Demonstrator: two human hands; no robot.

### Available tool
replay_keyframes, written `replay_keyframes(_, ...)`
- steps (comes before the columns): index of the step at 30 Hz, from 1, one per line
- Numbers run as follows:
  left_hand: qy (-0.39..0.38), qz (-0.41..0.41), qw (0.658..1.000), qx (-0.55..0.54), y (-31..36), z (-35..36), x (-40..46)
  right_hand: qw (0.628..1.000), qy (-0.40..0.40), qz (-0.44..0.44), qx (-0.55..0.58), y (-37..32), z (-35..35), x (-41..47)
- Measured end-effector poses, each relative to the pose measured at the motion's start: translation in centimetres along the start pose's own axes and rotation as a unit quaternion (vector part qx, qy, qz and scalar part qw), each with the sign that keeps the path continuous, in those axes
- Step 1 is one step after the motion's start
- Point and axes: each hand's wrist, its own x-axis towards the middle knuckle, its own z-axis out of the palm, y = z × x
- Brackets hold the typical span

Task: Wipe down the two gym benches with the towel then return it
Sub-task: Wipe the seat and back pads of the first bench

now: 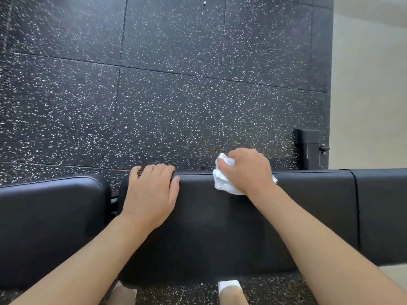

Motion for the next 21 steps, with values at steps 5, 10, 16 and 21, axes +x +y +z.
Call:
replay_keyframes(5, -0.029, 0.026, 0.999, 0.021, 9.1, 1.3, 2.6, 0.99, 0.033, 0.129, -0.034, 16.0, -6.1, -0.8)
replay_keyframes(10, -0.062, 0.031, 0.997, 0.024, 15.5, 2.1, 4.4, 0.989, 0.034, 0.122, -0.07, 17.9, -6.3, -0.6)
replay_keyframes(16, -0.108, 0.01, 0.994, 0.031, 17.2, 1.5, 5.0, 0.997, 0.05, -0.033, 0.055, 8.5, -2.7, -1.3)
replay_keyframes(21, -0.087, 0.064, 0.994, 0.02, 20.3, 1.3, 5.1, 0.991, 0.119, -0.021, 0.05, 15.0, -3.1, -1.6)
